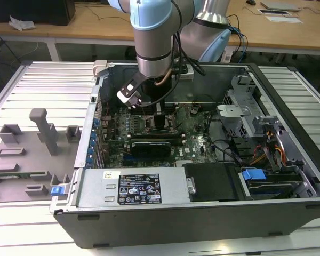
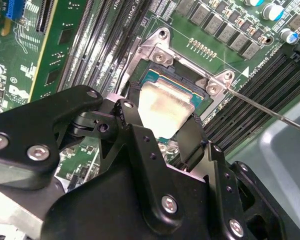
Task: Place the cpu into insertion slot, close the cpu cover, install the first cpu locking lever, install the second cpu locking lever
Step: 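Place the cpu into insertion slot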
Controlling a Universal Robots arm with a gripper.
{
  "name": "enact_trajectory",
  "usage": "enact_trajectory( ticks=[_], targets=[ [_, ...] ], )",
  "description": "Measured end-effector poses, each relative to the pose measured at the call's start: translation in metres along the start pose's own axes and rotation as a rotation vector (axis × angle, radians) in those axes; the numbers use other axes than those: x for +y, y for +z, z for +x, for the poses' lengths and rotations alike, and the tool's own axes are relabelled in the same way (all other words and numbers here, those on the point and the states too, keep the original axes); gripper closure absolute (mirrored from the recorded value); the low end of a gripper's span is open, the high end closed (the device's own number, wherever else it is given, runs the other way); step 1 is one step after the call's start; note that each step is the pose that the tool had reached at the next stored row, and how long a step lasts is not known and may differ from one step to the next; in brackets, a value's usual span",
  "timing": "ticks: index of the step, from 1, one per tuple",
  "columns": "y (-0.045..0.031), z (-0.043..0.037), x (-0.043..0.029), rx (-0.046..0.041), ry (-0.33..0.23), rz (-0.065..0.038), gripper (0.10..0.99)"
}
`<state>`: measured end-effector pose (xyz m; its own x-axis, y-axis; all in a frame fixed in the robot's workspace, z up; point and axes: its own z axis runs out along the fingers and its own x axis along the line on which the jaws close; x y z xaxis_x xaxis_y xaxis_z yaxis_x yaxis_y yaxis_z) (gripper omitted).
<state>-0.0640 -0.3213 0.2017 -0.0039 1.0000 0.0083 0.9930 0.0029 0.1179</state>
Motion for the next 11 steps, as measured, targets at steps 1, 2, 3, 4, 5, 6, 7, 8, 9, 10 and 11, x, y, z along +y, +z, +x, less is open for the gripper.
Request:
enact_trajectory(
  ticks=[1,2,3,4,5,6,7,8,9,10,11],
  targets=[
    [0.0007,0.0001,-0.0001,-0.0001,0.000,0.000,0.545],
    [0.0015,0.0002,-0.0002,-0.0001,0.001,0.000,0.545],
    [0.0017,0.0003,-0.0003,-0.0002,0.001,0.000,0.545],
    [0.0017,0.0003,-0.0003,-0.0004,0.001,0.000,0.545],
    [0.0018,0.0003,-0.0003,-0.0003,0.002,0.000,0.545],
    [0.0019,0.0004,-0.0003,-0.0002,0.001,0.000,0.545],
    [0.0019,0.0004,-0.0004,-0.0002,0.002,0.000,0.545],
    [0.0019,0.0004,-0.0004,-0.0002,0.001,0.000,0.545],
    [0.0020,0.0004,-0.0004,-0.0002,0.002,0.000,0.545],
    [0.0020,0.0004,-0.0004,-0.0002,0.002,0.000,0.545],
    [0.0020,0.0004,-0.0004,-0.0001,0.002,0.000,0.545]
  ],
)
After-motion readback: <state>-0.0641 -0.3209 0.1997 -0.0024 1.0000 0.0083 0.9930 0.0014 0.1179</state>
